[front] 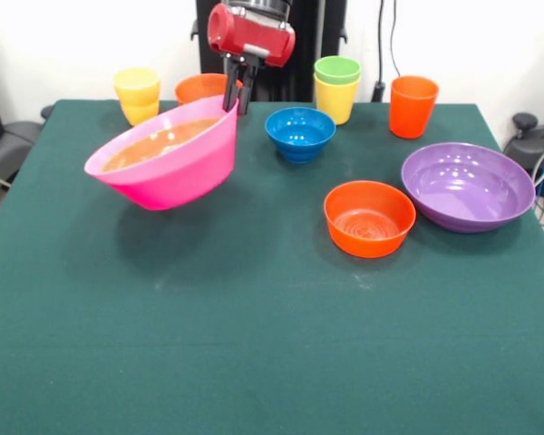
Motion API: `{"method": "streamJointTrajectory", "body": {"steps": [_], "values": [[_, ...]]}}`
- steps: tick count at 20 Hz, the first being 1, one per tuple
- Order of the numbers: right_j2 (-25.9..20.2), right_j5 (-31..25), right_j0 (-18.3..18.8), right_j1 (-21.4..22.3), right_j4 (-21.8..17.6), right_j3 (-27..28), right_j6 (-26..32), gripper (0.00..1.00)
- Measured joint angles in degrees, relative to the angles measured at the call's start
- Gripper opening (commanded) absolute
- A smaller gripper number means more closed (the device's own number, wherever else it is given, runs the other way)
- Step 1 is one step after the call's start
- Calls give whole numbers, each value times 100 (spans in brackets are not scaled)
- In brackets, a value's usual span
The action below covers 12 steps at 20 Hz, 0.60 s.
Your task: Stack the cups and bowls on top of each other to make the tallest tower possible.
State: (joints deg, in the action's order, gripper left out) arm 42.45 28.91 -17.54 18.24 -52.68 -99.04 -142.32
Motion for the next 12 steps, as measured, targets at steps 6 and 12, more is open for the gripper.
{"method": "streamJointTrajectory", "body": {"steps": [6, 12], "values": [[16, 122, -40, -197, 1, 1, 0, 0], [167, 365, -151, -388, 63, 2, 9, 100]]}}
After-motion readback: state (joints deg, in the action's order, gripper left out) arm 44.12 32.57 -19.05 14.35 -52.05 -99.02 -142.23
